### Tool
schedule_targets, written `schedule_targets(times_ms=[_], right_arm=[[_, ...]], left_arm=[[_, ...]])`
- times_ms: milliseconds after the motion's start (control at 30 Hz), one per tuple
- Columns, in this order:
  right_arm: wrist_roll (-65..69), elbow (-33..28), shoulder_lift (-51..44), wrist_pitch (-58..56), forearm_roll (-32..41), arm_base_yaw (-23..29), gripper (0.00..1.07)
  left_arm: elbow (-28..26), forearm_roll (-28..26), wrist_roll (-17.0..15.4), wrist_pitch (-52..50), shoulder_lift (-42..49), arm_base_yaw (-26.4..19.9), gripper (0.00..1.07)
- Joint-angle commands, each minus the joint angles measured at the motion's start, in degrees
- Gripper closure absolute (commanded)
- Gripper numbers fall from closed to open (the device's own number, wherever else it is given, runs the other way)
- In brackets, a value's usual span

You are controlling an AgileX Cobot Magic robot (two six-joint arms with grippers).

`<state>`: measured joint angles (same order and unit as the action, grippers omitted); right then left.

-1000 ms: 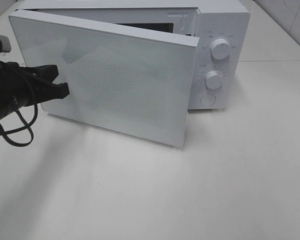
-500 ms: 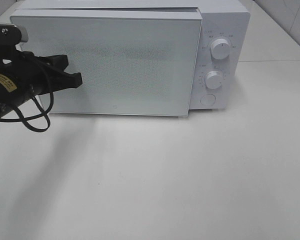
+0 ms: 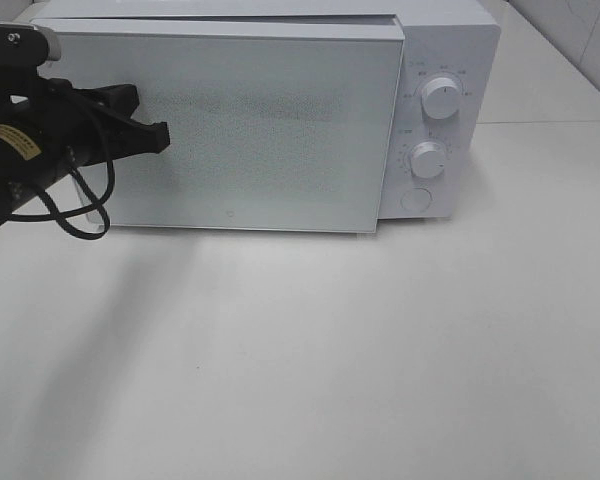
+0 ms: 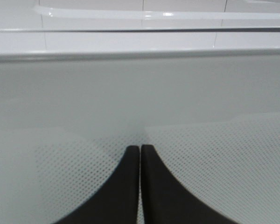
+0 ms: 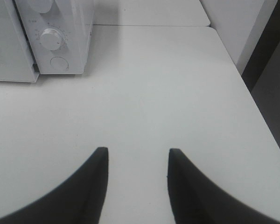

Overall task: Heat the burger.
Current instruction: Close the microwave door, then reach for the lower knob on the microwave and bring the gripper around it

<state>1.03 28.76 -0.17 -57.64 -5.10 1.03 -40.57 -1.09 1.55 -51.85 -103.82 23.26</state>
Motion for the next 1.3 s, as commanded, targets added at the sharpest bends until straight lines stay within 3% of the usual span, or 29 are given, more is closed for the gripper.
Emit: schedule_targets(times_ms=[33,833,1300], right_arm=[[0.17,-0.11,-1.78,0.52,-0.11,-0.11,0.67],[0.17,-0.11,-1.78,0.52,-0.17,-0.11,0.67],[0.17,-0.11,-1.78,0.52,-0.17,-0.11,0.67]], left_arm=[[-1.55,-0.46,0.97,0.57,-0.06,0.34,1.06],[-9.22,-1.89,3.5,3.15,-4.47,1.03,1.06],[-19.77,-2.86,3.38,6.36,-9.28,4.01,1.06]])
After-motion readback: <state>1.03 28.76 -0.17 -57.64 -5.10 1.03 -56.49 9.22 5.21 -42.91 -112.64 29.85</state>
